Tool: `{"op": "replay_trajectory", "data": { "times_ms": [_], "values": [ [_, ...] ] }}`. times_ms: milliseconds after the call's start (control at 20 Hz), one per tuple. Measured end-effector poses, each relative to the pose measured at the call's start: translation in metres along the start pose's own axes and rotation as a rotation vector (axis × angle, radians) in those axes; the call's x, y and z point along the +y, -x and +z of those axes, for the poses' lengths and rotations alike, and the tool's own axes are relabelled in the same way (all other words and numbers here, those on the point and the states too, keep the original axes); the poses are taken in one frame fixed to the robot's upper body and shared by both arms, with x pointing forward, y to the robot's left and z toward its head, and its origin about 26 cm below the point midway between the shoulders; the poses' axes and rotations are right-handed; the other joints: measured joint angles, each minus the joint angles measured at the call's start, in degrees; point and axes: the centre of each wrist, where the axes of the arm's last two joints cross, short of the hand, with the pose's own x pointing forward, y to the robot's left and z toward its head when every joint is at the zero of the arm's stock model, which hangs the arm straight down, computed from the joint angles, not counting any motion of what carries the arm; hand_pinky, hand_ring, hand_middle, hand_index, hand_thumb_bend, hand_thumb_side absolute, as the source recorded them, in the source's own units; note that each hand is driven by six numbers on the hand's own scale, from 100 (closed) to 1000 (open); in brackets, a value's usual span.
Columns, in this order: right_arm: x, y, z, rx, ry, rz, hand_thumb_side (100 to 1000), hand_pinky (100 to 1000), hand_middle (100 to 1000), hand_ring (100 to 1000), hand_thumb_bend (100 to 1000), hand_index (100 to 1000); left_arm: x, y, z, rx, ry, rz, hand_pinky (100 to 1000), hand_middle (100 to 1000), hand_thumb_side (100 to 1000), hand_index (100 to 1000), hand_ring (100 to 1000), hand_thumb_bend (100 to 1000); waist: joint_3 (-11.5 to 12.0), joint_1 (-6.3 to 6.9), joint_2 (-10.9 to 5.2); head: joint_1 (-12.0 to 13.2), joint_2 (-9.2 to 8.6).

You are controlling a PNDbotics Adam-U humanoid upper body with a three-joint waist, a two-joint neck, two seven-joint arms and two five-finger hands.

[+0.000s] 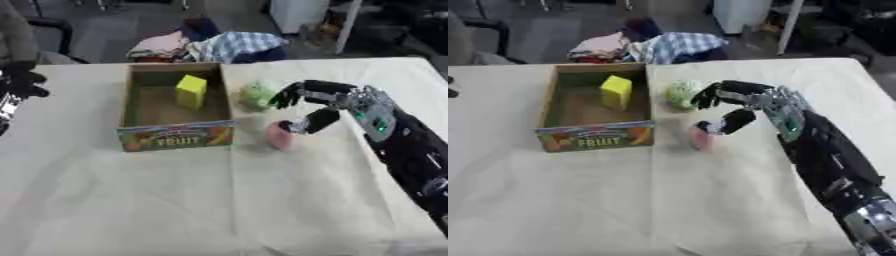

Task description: Pick up objects on the table and place them in the box.

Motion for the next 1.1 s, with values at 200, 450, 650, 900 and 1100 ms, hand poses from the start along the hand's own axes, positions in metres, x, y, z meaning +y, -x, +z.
{"op": "replay_trajectory", "data": {
  "times_ms": [200, 450, 650, 900, 1100],
  "values": [
    [0.015, 0.003, -0.005, 0.021, -0.046, 0.002, 529, 727, 711, 757, 245, 863, 0.000, 0.000, 0.000, 0.002, 0.001, 0.001, 848, 672, 757, 848, 668, 376, 0.0, 0.09, 0.00, 0.0, 0.00],
    [0.022, 0.005, -0.006, 0.025, -0.054, 0.033, 410, 708, 645, 725, 234, 582, 0.000, 0.001, 0.001, 0.004, 0.001, 0.002, 848, 672, 763, 849, 668, 371, 0.0, 0.08, 0.00, 0.0, 0.00],
    [0.023, 0.005, -0.007, 0.011, 0.003, 0.046, 326, 690, 593, 687, 205, 390, -0.002, 0.002, 0.002, 0.009, 0.001, 0.008, 851, 672, 768, 849, 668, 367, 0.0, 0.07, -0.02, 0.0, 0.00],
    [0.009, 0.000, -0.010, -0.020, 0.101, 0.069, 255, 685, 581, 669, 190, 363, -0.003, 0.004, 0.002, 0.013, 0.001, 0.011, 853, 672, 772, 849, 668, 359, 0.0, 0.07, -0.03, 0.0, 0.00],
    [-0.028, -0.016, -0.015, -0.072, 0.206, 0.106, 213, 686, 580, 667, 208, 371, -0.003, 0.004, 0.003, 0.011, 0.005, 0.014, 855, 672, 774, 849, 669, 354, 0.0, 0.04, -0.14, 0.0, 0.00]
  ]
}}
